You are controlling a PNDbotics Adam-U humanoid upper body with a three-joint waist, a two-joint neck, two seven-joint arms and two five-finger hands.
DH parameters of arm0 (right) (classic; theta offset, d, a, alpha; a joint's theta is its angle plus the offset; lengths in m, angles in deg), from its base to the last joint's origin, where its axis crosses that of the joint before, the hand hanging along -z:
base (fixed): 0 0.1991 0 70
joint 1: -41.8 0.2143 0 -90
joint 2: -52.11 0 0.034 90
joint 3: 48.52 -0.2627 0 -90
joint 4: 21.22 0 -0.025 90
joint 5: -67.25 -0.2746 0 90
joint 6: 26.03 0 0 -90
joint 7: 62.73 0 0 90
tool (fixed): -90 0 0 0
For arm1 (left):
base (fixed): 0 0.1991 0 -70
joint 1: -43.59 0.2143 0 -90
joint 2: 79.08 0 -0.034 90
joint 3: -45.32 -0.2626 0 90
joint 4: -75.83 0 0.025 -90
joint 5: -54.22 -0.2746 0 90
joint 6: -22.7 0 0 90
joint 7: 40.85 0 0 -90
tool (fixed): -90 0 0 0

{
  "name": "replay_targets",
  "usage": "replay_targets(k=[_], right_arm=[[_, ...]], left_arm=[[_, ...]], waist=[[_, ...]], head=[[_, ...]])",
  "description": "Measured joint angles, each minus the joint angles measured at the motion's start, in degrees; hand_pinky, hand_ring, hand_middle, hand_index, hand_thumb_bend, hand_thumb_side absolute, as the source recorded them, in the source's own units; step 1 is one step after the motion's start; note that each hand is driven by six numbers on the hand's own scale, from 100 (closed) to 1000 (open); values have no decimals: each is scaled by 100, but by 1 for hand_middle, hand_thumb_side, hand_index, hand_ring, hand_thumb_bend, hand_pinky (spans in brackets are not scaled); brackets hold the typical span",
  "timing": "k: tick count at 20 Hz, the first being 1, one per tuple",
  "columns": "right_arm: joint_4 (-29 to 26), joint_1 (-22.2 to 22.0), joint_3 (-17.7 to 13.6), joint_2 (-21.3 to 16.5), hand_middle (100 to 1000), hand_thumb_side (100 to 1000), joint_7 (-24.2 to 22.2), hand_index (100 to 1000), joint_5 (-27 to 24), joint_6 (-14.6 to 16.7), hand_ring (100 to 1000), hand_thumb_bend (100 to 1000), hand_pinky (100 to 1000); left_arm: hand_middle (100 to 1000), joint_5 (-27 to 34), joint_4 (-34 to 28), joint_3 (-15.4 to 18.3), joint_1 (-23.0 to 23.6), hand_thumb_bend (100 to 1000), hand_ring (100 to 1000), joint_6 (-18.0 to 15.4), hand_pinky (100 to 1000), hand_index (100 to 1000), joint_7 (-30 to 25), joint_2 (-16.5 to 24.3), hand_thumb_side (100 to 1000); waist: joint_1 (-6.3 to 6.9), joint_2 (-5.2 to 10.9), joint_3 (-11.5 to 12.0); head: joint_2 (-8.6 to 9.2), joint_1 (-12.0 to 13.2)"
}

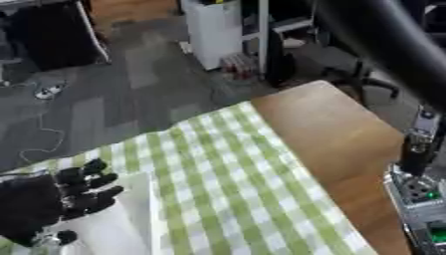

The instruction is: Pick up objects on the table and place them in the box.

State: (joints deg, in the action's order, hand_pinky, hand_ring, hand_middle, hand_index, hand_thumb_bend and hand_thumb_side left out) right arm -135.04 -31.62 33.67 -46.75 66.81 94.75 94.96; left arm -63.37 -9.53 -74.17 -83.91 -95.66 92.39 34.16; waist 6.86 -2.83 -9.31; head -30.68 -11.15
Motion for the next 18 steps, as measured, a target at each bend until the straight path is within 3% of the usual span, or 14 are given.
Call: replay_targets(k=[6,9,12,13,15,16,17,18], right_arm=[[0,-404,3,1,562,928,38,623,292,-38,426,100,338],[0,-646,27,13,562,926,101,624,556,-101,421,100,331],[0,-934,69,100,562,927,191,625,871,-191,419,100,328],[0,-1024,87,143,561,910,227,625,984,-227,414,100,322],[0,-1240,118,236,561,928,307,625,1209,-307,411,100,318],[0,-1356,133,283,561,928,353,625,1326,-352,412,100,319],[0,-1456,150,339,560,926,401,625,1446,-401,411,100,316],[0,-1572,164,393,560,926,451,625,1575,-450,411,100,316]], left_arm=[[933,2216,-1362,593,983,207,1000,-232,1000,962,-232,506,1000],[909,3429,-2259,881,1504,149,995,-426,1000,938,-502,756,1000],[887,4335,-2696,1166,1988,148,949,-532,998,913,-692,810,1000],[788,4592,-2753,1257,2152,146,801,-568,770,816,-701,801,1000],[735,5149,-2812,1431,2534,126,715,-626,640,756,-656,650,933],[745,5438,-2818,1520,2730,128,735,-627,667,767,-657,526,945],[693,5706,-2821,1610,2901,121,629,-635,528,724,-665,390,893],[687,6015,-2824,1699,3054,123,612,-638,508,719,-667,228,890]], waist=[[-185,33,399],[-268,44,621],[-398,79,890],[-451,89,980],[-536,134,1158],[-580,154,1254],[-624,169,1345],[-670,181,1429]], head=[[-75,-23],[-66,-125],[-20,-285],[-18,-345],[-19,-470],[-25,-542],[-35,-613],[-79,-693]])
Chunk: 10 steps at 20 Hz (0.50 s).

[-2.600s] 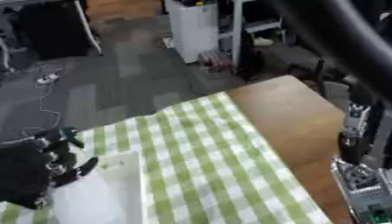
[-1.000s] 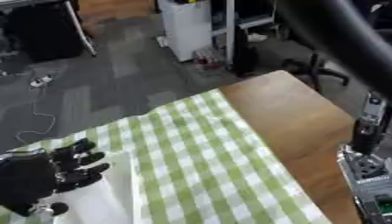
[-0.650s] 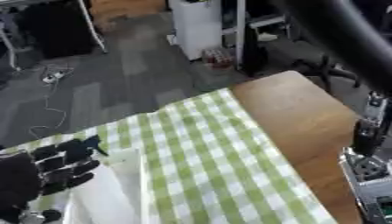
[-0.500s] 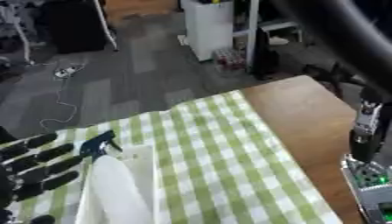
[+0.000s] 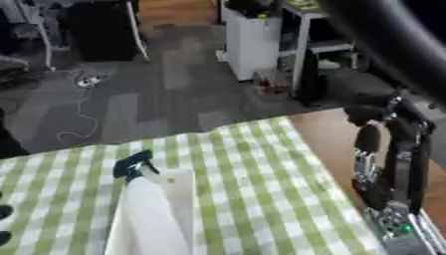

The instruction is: Pick up objects on the table and place them in the box.

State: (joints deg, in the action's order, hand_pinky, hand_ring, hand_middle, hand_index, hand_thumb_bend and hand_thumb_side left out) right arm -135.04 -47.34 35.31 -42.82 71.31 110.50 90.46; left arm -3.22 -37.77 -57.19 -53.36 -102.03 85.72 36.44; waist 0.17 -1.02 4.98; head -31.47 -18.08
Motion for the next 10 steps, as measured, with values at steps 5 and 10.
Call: replay_targets(k=[5,10], right_arm=[[0,-549,195,367,547,914,222,623,719,-222,399,100,297],[1,-925,463,767,543,908,418,622,1419,-415,397,100,293]], left_arm=[[672,2377,-4,429,106,160,515,246,414,707,-291,-809,911],[677,4580,-6,758,-261,166,518,363,418,712,-1258,-992,923]], waist=[[-216,51,369],[-332,48,660]], head=[[-229,-482],[-223,-959]])
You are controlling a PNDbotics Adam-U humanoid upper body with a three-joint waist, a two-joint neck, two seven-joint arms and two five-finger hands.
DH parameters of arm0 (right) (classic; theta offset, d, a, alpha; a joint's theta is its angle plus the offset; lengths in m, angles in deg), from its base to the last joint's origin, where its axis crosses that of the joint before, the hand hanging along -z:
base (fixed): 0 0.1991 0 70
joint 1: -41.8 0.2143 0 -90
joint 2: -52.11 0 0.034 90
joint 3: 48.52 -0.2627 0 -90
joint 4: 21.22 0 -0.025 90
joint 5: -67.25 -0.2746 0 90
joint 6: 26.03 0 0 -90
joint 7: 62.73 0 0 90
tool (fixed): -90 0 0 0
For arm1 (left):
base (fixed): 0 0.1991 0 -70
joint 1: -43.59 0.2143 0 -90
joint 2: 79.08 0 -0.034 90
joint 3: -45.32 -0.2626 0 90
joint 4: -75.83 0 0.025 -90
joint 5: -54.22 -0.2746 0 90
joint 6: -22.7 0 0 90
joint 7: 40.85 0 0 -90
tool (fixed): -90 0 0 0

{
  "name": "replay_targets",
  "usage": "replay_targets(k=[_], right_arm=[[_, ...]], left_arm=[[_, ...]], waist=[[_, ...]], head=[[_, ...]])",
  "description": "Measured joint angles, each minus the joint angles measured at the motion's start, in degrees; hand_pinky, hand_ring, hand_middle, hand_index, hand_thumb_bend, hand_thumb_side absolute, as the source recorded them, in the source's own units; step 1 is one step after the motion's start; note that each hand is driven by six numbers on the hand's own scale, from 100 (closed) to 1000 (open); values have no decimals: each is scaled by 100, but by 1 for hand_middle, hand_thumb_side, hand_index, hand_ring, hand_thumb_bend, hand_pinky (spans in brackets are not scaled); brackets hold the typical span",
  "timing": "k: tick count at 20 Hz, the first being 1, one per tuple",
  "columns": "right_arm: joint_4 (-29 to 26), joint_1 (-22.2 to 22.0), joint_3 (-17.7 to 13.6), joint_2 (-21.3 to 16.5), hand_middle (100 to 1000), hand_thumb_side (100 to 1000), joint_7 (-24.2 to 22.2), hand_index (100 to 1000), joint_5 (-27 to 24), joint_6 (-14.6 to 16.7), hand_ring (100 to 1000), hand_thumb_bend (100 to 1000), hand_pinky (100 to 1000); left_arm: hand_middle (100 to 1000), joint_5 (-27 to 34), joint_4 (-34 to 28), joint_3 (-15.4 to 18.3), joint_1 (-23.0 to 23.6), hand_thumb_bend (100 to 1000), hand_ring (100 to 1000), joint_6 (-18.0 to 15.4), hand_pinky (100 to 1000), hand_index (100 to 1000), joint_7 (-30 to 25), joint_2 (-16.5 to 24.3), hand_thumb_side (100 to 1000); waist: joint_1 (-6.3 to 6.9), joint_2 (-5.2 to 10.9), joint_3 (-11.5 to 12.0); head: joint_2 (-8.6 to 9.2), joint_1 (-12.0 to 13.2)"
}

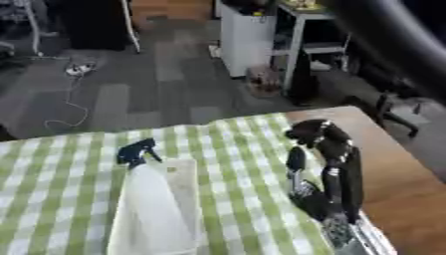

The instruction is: Pick up objects on the table and place them in the box.

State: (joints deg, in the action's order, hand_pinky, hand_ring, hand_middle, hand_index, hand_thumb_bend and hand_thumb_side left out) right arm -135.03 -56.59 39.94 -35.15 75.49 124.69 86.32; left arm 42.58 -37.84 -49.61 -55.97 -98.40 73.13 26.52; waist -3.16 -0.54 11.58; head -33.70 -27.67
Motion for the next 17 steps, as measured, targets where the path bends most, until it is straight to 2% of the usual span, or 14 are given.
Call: replay_targets(k=[3,6,11,17], right_arm=[[0,-109,137,156,542,909,73,623,318,-73,392,100,287],[0,-129,281,219,542,908,119,622,533,-118,392,100,287],[0,-79,363,228,542,908,142,622,617,-140,395,100,291],[0,-14,359,164,543,910,141,622,559,-139,395,100,291]], left_arm=[[678,695,-2,88,-181,164,523,-111,426,711,-484,-53,918],[680,1024,-12,107,-200,159,521,-283,423,713,-826,-113,916],[689,1072,-14,-138,35,151,519,-639,420,719,-1421,-178,920],[689,1126,-14,-221,159,152,512,-801,414,721,-1640,-265,920]], waist=[[-21,-49,134],[-18,-79,162],[35,-109,116],[83,-108,69]], head=[[2,-170],[9,-211],[34,-211],[76,-266]])
